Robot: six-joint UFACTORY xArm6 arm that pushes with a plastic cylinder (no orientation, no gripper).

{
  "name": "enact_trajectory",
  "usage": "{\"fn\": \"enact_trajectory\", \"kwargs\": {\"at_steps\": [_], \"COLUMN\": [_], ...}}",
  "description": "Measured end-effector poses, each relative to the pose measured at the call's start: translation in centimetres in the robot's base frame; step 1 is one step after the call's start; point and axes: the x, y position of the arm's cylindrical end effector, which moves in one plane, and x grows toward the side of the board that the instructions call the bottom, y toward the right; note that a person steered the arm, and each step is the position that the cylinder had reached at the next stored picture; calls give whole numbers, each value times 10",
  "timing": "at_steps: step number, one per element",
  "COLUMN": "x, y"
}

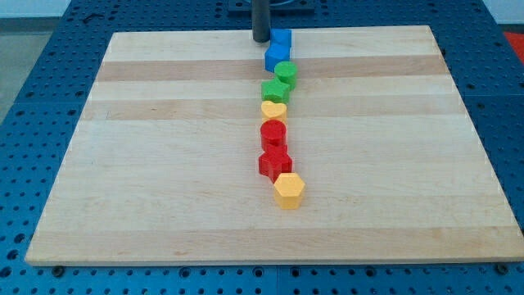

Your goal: Move your arm towards top right

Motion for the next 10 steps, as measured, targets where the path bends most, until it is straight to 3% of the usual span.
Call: {"fn": "enact_trajectory", "kwargs": {"at_steps": [1, 3, 5, 7, 8, 10], "x": [3, 51, 120, 155, 127, -14], "y": [-16, -56, -56, -41, -49, -47]}}
